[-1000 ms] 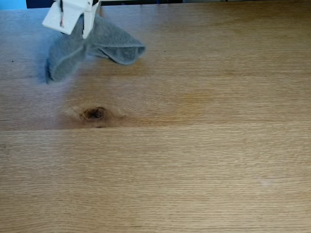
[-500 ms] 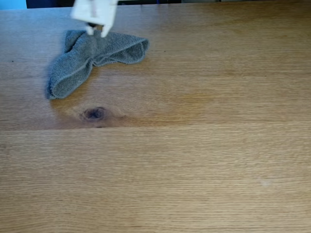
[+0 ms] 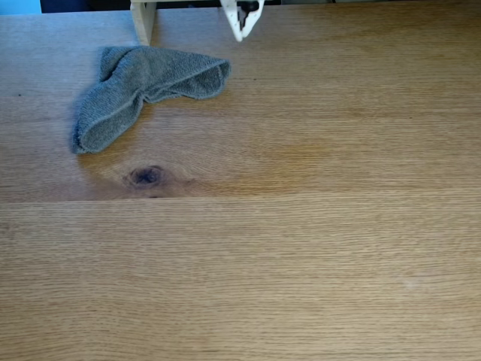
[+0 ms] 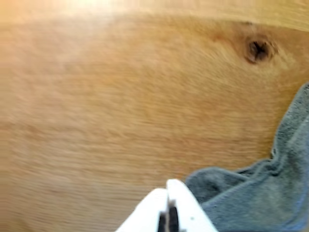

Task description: Clean the area in front of the robot

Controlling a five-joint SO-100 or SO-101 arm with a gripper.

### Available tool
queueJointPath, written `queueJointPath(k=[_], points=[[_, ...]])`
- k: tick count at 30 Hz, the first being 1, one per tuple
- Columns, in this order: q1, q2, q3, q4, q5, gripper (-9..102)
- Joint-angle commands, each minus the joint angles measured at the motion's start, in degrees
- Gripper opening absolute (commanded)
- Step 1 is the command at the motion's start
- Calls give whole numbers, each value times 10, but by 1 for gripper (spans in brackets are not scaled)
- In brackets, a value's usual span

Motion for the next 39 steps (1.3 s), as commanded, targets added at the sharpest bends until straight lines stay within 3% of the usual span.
queueJointPath(k=[1, 5, 11, 17, 26, 39], points=[[-4, 72, -4, 25, 42, 0], [-2, 142, 42, 64, 49, 0], [17, 328, 262, 36, 1, 0], [43, 498, 419, 85, -47, 0], [28, 594, 493, 170, -73, 0], [-12, 607, 513, 172, -91, 0]])
